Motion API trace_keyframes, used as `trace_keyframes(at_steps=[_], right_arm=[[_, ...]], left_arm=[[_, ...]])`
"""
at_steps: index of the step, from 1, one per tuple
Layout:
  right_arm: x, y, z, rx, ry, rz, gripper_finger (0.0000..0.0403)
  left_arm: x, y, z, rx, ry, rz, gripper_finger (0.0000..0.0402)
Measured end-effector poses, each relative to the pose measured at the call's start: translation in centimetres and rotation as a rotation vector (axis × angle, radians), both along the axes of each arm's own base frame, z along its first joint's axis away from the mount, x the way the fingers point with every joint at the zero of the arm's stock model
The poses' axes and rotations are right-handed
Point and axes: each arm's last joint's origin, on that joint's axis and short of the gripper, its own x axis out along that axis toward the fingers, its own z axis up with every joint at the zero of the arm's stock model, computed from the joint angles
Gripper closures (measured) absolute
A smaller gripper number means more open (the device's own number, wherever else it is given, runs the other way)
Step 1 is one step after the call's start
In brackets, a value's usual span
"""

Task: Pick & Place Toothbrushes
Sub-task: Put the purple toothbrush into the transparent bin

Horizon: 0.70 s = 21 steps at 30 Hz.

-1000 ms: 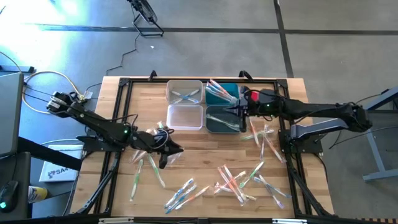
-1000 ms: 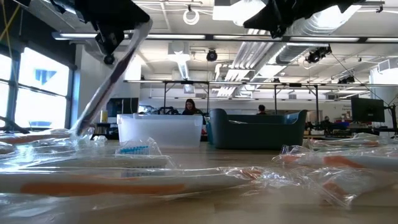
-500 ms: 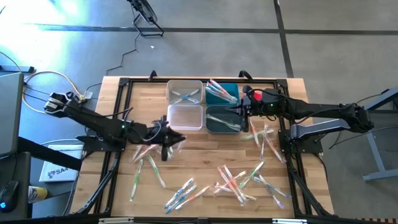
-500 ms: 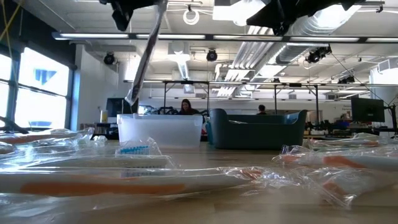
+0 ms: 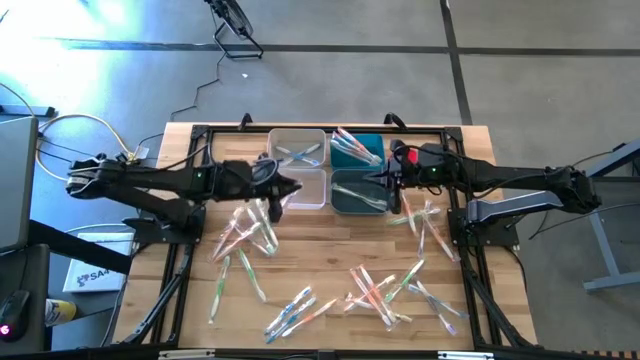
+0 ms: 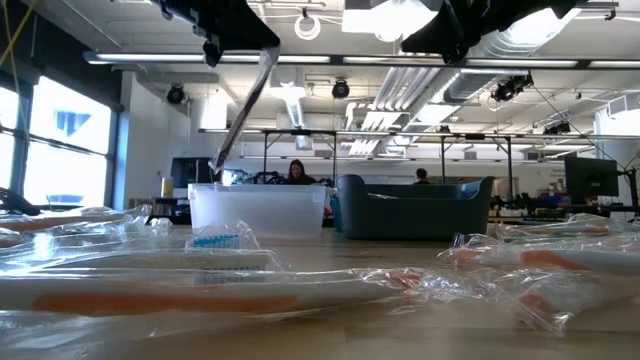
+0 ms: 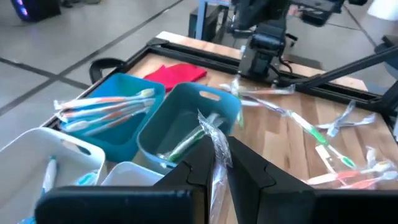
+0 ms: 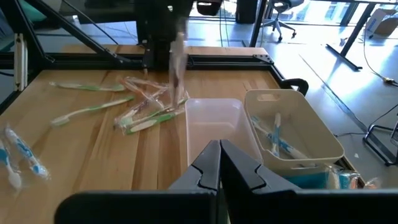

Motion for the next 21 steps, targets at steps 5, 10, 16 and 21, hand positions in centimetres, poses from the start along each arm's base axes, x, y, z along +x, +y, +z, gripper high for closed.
trace_keyframes(at_steps=[5,10,16,21], right_arm=[[0.0,0.0,0.0,0.001,0.004,0.000,0.0401],[0.0,0.0,-0.1,0.001,0.005,0.000,0.0401],[0.0,0.0,-0.1,0.002,0.010,0.000,0.0401],[0.0,0.0,-0.1,0.002,0.010,0.000,0.0401]], left_arm=[[-0.1,2.9,-0.2,-0.032,0.005,0.015,0.0369],[-0.2,5.4,-0.6,-0.036,0.023,0.041,0.0369],[0.6,7.7,-2.3,-0.086,0.079,0.037,0.0369],[2.1,8.8,-4.5,-0.121,0.135,0.031,0.0369]])
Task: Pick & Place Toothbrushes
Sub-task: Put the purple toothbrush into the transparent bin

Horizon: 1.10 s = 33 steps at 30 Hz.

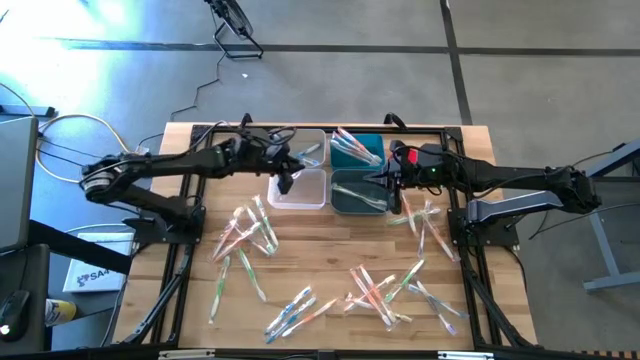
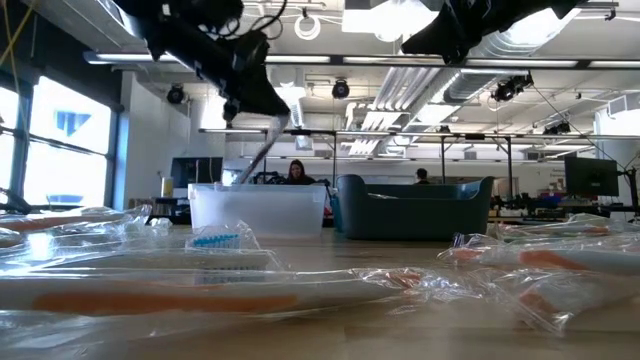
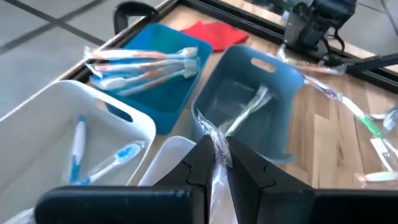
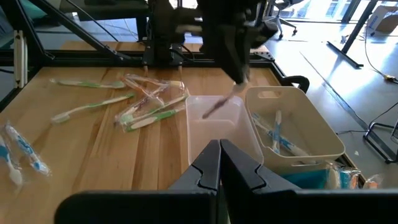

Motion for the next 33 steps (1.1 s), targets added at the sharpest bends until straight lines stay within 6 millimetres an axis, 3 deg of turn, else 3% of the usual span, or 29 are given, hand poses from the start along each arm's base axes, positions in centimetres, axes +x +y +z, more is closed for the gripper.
trace_keyframes(at_steps=[4,14,20,33], right_arm=[[0.0,0.0,0.0,0.000,0.000,0.000,0.0401],[-0.1,0.0,-0.2,0.004,0.021,0.000,0.0401],[-0.2,0.0,-0.6,0.012,0.064,0.000,0.0401],[-0.2,0.0,-0.6,0.011,0.062,0.000,0.0401]], left_arm=[[1.3,0.4,-1.2,-0.027,0.029,-0.028,0.0369],[4.2,1.5,-0.9,-0.088,0.164,-0.035,0.0369],[4.8,1.8,-1.1,-0.119,0.241,-0.032,0.0369],[5.8,2.2,-3.8,-0.161,0.333,-0.022,0.0369]])
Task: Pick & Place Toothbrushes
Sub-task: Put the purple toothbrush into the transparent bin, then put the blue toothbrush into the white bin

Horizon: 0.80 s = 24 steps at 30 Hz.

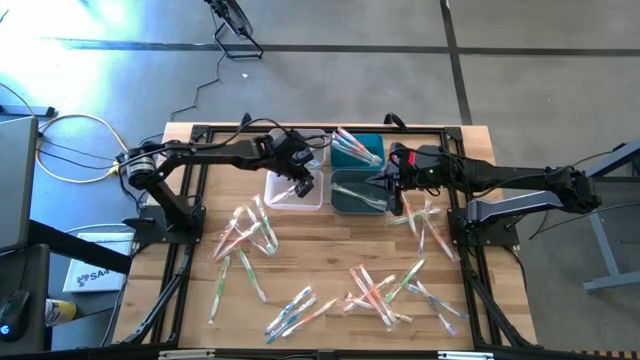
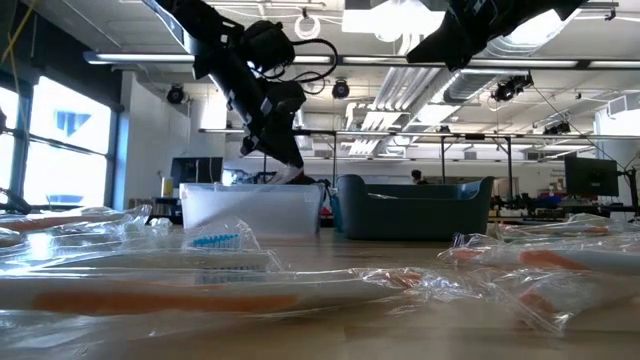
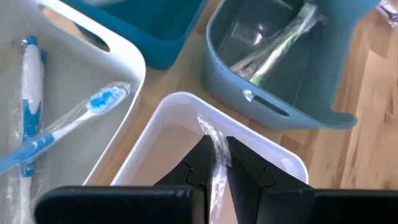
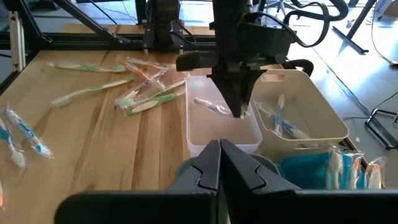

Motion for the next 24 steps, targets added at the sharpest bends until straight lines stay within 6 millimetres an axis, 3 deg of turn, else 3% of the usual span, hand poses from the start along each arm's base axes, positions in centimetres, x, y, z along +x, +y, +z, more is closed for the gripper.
trace_keyframes(at_steps=[13,24], right_arm=[[-0.01,-0.01,-0.02,0.000,0.003,0.000,0.0401],[-0.02,-0.01,-0.04,0.001,0.005,0.000,0.0401]], left_arm=[[0.07,0.13,-0.08,0.058,0.013,-0.006,0.0364],[0.09,0.15,-0.06,0.066,0.011,-0.011,0.0255]])
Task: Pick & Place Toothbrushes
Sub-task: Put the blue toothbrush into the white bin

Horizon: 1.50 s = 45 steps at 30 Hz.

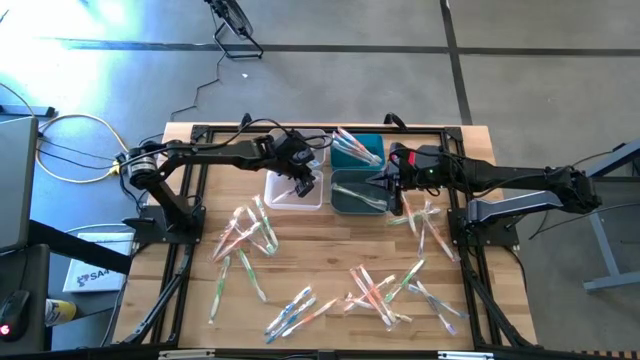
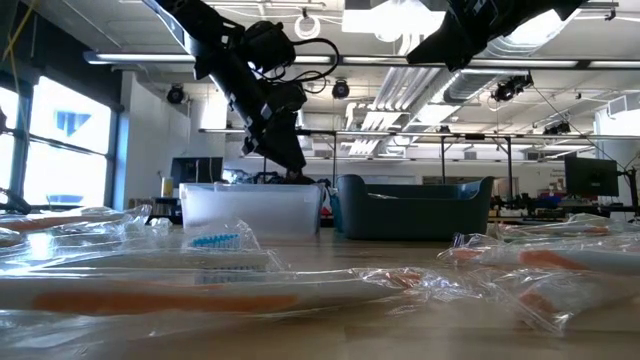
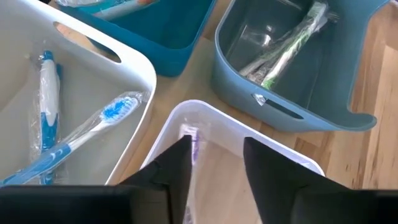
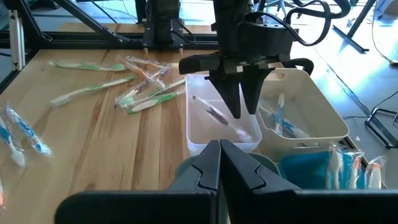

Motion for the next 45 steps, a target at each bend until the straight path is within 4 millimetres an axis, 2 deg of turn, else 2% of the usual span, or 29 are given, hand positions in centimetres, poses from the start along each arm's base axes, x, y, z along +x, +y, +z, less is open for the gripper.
trace_keyframes(at_steps=[4,10,16,24,31,37,41,45], right_arm=[[0.0,0.0,0.0,0.000,0.001,0.000,0.0401],[0.0,0.0,0.0,0.031,-0.001,-0.013,0.0401],[-0.1,0.0,-0.3,0.049,0.023,-0.020,0.0401],[-0.2,-0.2,-0.3,0.017,0.027,-0.094,0.0401],[-0.1,0.0,-0.1,0.019,0.011,-0.129,0.0401],[-0.8,0.9,0.6,-0.005,-0.022,-0.129,0.0401],[-1.8,1.4,1.5,-0.018,-0.065,-0.123,0.0401],[-2.8,1.6,2.2,-0.020,-0.094,-0.129,0.0401]], left_arm=[[0.0,0.0,0.0,0.000,0.000,0.000,0.0238],[0.0,0.0,0.0,0.021,0.006,-0.021,0.0250],[0.0,0.0,0.0,0.039,0.009,-0.039,0.0296],[0.0,-0.6,0.5,0.086,-0.008,-0.087,0.0392],[0.0,-2.9,-0.5,0.134,-0.121,-0.140,0.0396],[-3.0,-4.4,-1.0,0.151,-0.161,-0.117,0.0400],[-5.4,-5.0,-0.4,0.183,-0.210,-0.086,0.0400],[-7.7,-5.7,0.7,0.243,-0.350,-0.080,0.0400]])
